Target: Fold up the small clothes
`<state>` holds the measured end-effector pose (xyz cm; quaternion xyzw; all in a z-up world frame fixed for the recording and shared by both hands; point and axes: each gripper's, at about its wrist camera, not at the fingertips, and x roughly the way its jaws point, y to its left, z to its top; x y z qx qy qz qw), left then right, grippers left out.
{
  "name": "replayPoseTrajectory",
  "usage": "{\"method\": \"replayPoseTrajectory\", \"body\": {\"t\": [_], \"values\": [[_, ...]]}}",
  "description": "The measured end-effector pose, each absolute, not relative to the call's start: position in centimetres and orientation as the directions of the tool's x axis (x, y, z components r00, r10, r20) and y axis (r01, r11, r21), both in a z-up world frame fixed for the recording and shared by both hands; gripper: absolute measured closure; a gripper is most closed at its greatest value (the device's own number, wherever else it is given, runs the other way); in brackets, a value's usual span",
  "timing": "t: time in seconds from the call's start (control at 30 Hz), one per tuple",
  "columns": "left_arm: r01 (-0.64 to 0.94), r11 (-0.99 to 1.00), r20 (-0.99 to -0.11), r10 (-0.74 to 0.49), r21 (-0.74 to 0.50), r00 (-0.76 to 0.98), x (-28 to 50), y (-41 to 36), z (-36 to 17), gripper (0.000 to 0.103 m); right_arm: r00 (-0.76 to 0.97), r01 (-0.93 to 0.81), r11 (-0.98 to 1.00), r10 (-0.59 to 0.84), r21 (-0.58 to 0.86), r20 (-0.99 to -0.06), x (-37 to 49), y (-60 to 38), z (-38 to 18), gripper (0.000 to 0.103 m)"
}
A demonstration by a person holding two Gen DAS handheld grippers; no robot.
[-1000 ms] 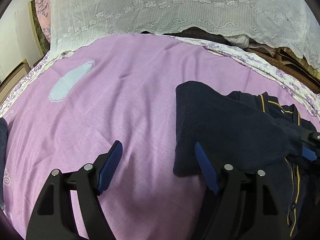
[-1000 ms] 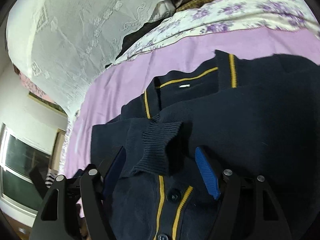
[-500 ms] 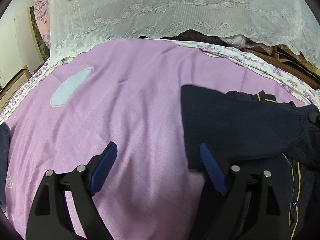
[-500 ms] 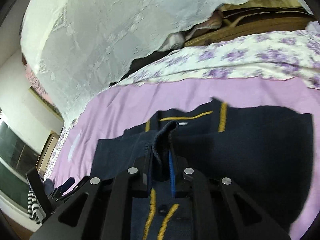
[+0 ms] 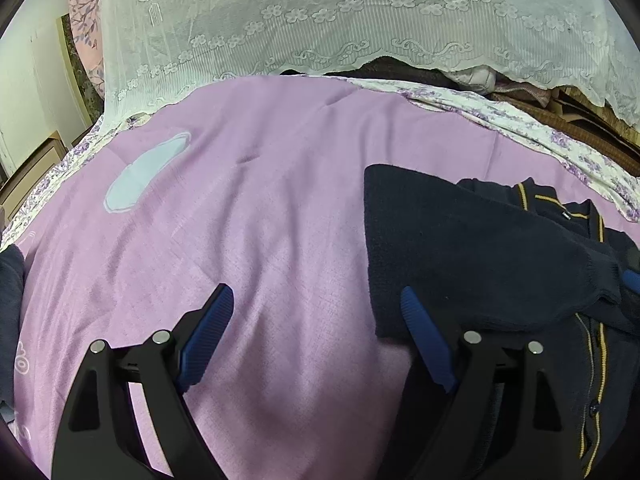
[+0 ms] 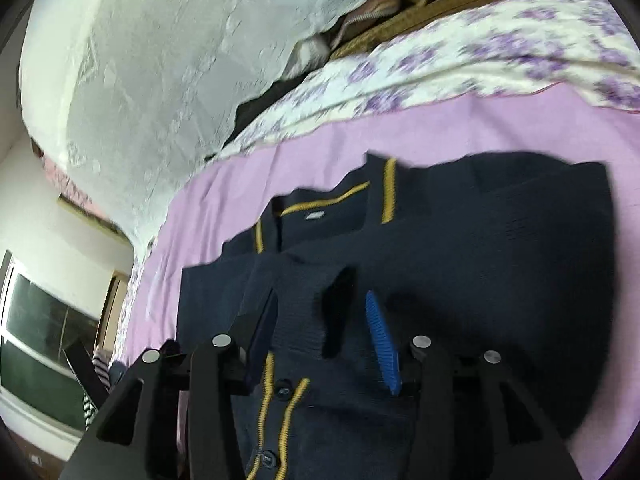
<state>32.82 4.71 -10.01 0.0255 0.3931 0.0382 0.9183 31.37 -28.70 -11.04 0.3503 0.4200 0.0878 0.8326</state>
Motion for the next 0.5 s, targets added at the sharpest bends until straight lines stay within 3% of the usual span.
{"method": "replayPoseTrajectory", "body": {"t": [0.1,0.13,0.17,0.2,0.5], "values": [[-0.039,0.997,-0.712,0.078,0.071,0.698,32.7,4.5,-9.5,0.02,0.591,0.147,0.764,0.441,0.628,-0.675,32.9,-26.5,-11.9,0.056],[-0.037,0.996,-0.709,0.081,0.077,0.7,32.8,4.3,-9.3,0.02,0.593,0.148,0.777,0.426,0.612,-0.684,33.0,-26.1,-11.9,0.061],[-0.04,0.996,-0.707,0.089,0.086,0.701,33.0,4.2,-9.3,0.02,0.598,0.146,0.794,0.404,0.59,-0.692,33.2,-25.7,-11.7,0.067],[-0.046,0.994,-0.707,0.099,0.094,0.7,33.2,4.1,-9.2,0.02,0.606,0.141,0.807,0.388,0.574,-0.694,33.1,-25.4,-11.5,0.087],[-0.077,0.993,-0.733,0.118,0.09,0.67,35.4,4.1,-9.0,0.02,0.72,0.114,0.829,0.31,0.547,-0.62,31.0,-27.9,-7.6,0.089]]}}
